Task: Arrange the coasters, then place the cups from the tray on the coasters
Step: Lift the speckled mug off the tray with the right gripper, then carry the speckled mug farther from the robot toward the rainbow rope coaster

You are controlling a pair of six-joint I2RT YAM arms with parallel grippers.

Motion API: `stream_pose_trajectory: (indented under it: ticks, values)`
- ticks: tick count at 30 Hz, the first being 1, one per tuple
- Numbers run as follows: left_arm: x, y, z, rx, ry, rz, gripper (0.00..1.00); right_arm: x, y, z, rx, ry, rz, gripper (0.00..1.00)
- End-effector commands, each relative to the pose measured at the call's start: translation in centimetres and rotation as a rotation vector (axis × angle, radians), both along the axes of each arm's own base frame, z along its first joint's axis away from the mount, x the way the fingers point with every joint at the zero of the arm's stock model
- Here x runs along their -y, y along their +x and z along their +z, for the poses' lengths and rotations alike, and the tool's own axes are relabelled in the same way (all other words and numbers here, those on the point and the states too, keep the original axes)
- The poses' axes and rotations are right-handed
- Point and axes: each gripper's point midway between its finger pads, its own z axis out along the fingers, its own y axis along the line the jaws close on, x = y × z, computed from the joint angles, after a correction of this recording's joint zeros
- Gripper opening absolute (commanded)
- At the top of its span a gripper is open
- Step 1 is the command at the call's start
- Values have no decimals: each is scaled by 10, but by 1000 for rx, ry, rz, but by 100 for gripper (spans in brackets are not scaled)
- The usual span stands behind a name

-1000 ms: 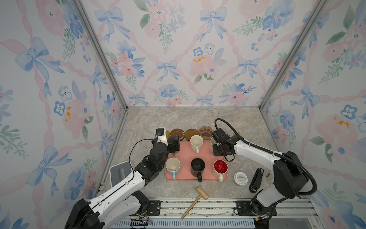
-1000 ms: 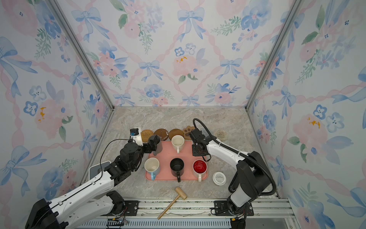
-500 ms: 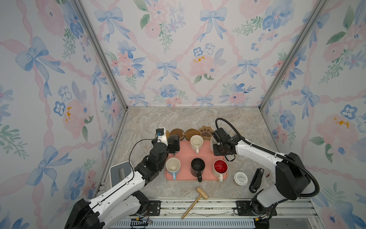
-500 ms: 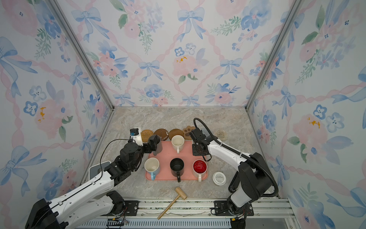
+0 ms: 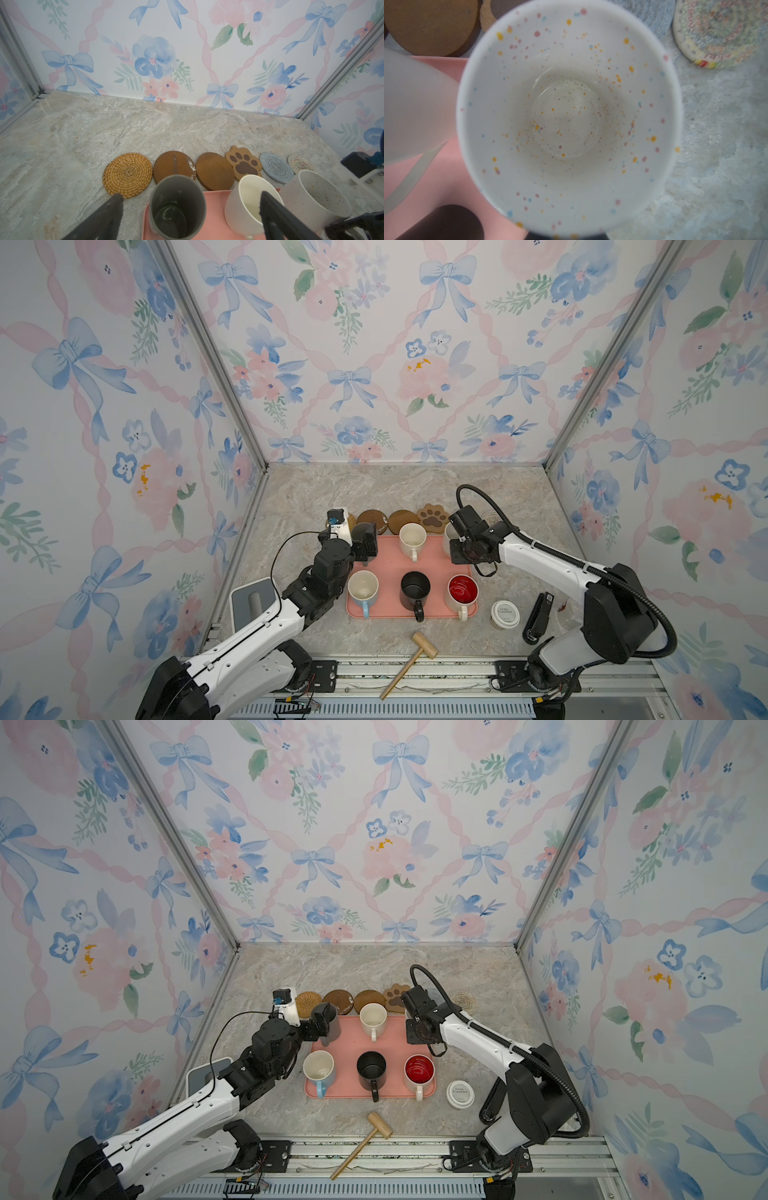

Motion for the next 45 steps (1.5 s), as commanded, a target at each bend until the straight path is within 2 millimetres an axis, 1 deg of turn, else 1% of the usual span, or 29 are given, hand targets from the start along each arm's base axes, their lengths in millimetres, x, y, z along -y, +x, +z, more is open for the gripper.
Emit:
stream_pose_trajectory:
  ticks: [1,15,27,33,45]
  values:
    - [-6,-2,1,15,12,16,98,4,19,39,123,24,-22,0]
    - [-5,-2,1,18,7,12,98,31,28,47,147,10,-75,0]
    - [-5,-2,1,14,6,12,98,58,40,44,148,-1,-128,0]
    - [-6,-3,2,19,3,14,98,71,50,45,151,4,-152,0]
    - [-7,-5,5,27,-13,11,98,111,75,47,163,20,-234,0]
